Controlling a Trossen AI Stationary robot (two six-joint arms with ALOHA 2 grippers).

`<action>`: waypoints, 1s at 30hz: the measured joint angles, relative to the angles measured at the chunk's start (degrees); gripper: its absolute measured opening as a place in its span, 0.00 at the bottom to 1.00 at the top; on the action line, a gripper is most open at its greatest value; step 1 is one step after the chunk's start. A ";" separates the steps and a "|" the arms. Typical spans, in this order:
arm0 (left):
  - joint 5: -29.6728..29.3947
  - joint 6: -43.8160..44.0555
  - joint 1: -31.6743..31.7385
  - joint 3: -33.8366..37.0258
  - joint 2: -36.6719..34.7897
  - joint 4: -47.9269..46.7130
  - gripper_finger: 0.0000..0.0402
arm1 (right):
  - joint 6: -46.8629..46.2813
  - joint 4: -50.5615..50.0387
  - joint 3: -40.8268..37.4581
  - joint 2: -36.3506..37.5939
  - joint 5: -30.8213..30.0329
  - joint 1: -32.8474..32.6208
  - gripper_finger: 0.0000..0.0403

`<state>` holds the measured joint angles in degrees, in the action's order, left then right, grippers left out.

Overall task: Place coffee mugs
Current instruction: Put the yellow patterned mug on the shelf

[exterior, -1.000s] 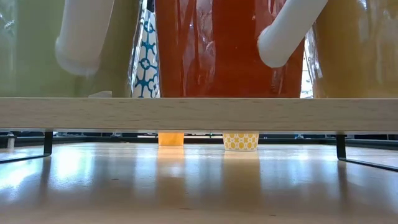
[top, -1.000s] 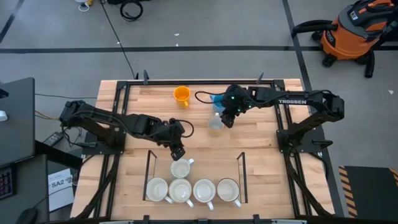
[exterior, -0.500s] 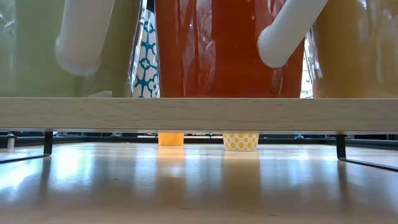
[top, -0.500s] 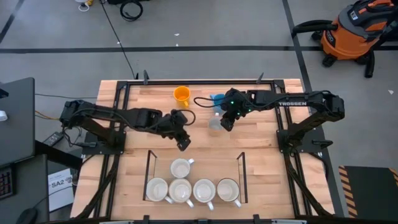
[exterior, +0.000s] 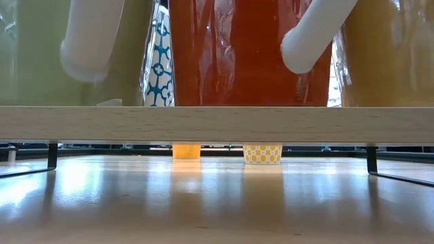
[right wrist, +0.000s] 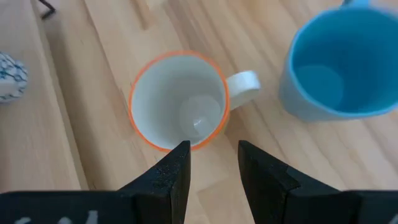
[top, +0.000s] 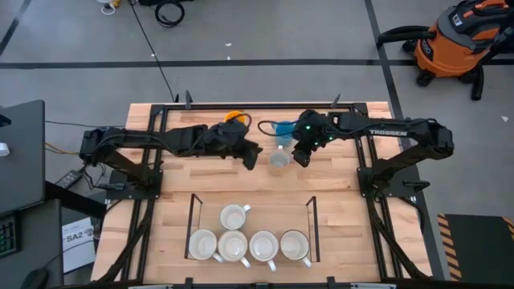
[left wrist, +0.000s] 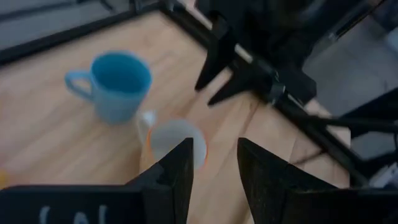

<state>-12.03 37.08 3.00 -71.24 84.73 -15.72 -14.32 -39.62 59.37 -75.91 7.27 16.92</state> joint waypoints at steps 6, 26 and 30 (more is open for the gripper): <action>1.87 -0.70 2.72 0.00 4.69 8.31 0.32 | 0.82 0.11 0.02 4.45 -0.15 2.68 0.34; 2.50 -0.21 4.59 0.04 19.54 8.36 0.32 | 2.44 0.55 0.02 5.74 -0.15 6.59 0.34; 2.49 0.48 4.58 0.07 21.08 8.43 0.32 | 2.48 0.52 0.02 5.74 -0.15 6.59 0.34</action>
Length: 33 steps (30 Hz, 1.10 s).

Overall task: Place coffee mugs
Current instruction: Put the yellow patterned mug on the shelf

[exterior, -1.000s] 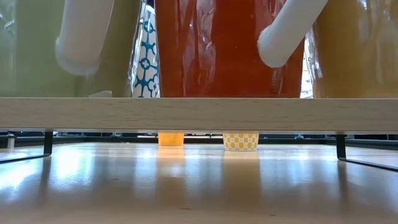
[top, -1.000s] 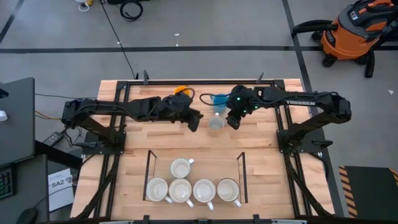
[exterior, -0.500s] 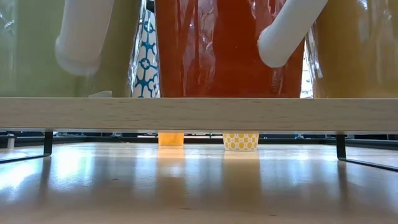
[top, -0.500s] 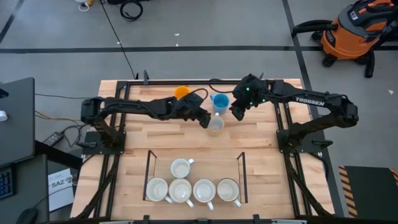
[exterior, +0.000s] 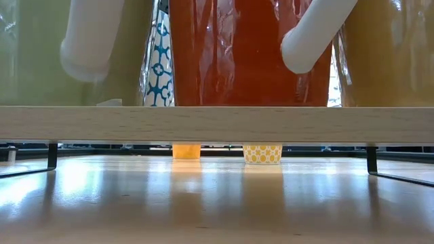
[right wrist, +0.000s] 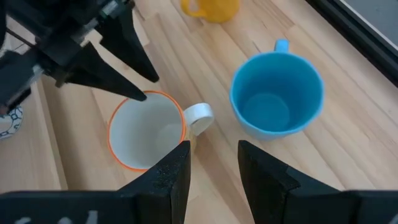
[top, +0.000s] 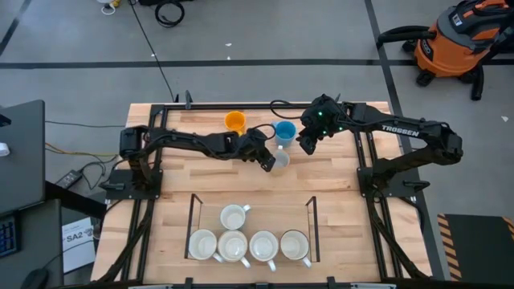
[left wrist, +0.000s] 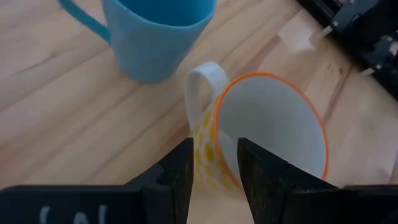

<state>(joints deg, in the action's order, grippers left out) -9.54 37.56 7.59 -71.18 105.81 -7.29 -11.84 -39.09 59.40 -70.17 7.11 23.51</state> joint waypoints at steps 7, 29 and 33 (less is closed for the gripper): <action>0.45 0.81 -0.10 -0.02 1.04 -0.20 0.32 | 0.00 0.00 0.00 -0.02 0.00 0.00 0.34; 4.29 -2.84 -0.03 -0.02 1.26 -5.86 0.10 | 0.00 -0.02 0.00 -0.04 0.00 0.00 0.35; 4.37 -6.78 -0.05 0.04 1.26 -5.64 0.06 | 0.00 -0.02 0.00 -0.04 0.00 0.00 0.34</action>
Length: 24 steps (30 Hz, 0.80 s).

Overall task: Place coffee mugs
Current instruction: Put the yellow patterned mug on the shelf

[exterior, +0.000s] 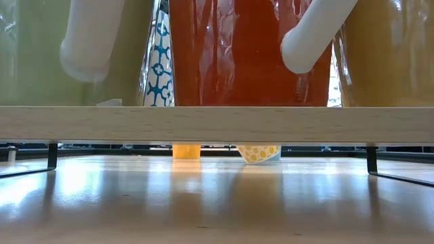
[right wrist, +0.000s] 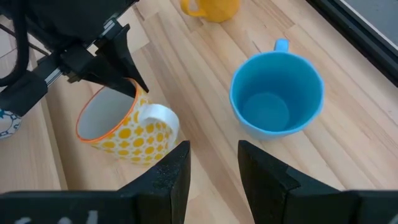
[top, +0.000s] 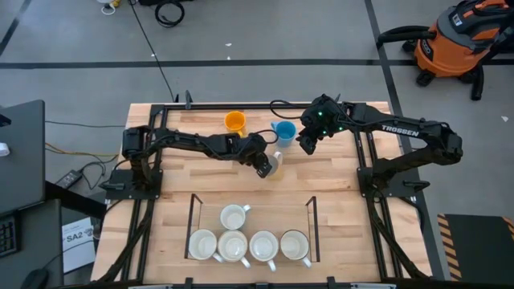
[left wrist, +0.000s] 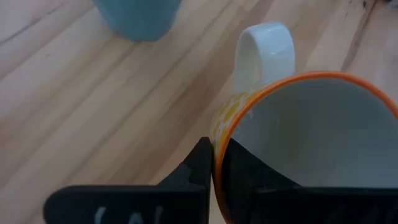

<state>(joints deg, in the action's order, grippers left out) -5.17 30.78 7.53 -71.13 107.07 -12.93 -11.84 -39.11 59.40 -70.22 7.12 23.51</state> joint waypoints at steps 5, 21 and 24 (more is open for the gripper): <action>0.01 -1.55 -0.02 0.00 -0.48 -0.62 0.06 | 0.00 -0.03 0.00 0.00 0.01 0.00 0.35; 0.53 -3.36 -0.74 0.00 -19.92 -22.20 0.06 | 0.02 -0.92 0.00 -0.02 0.02 -0.02 0.35; 0.49 -2.81 -1.97 0.00 -24.21 -27.76 0.06 | 0.02 -0.90 0.00 -0.02 0.01 -0.02 0.35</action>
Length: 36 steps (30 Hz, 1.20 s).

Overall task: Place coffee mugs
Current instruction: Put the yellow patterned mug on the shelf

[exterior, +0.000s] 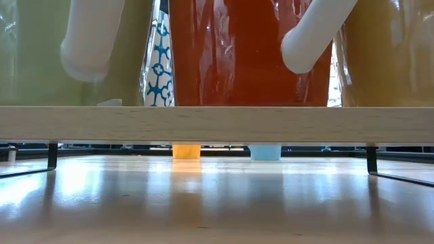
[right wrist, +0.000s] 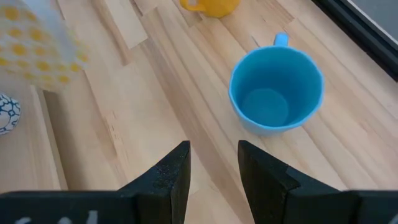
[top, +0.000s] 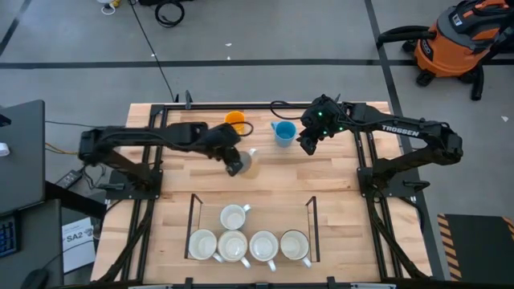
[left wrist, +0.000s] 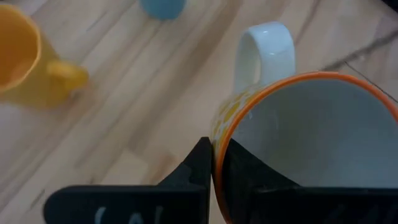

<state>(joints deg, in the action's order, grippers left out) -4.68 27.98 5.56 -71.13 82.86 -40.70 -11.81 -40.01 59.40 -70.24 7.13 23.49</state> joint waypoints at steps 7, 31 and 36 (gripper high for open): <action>0.08 5.21 -4.94 -0.02 -6.80 -10.62 0.06 | 0.21 0.22 0.00 0.00 0.00 0.00 0.35; -2.80 21.83 -22.74 -0.04 -8.29 -25.58 0.06 | 1.46 0.66 0.00 0.00 0.01 -0.04 0.35; -4.16 24.52 -25.16 -0.04 -8.29 -25.57 0.06 | 1.46 0.68 0.00 0.00 0.01 -0.04 0.35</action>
<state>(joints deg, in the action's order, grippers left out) -8.84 52.50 -19.60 -71.18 74.56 -66.27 -10.35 -39.33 59.40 -70.24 7.14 23.44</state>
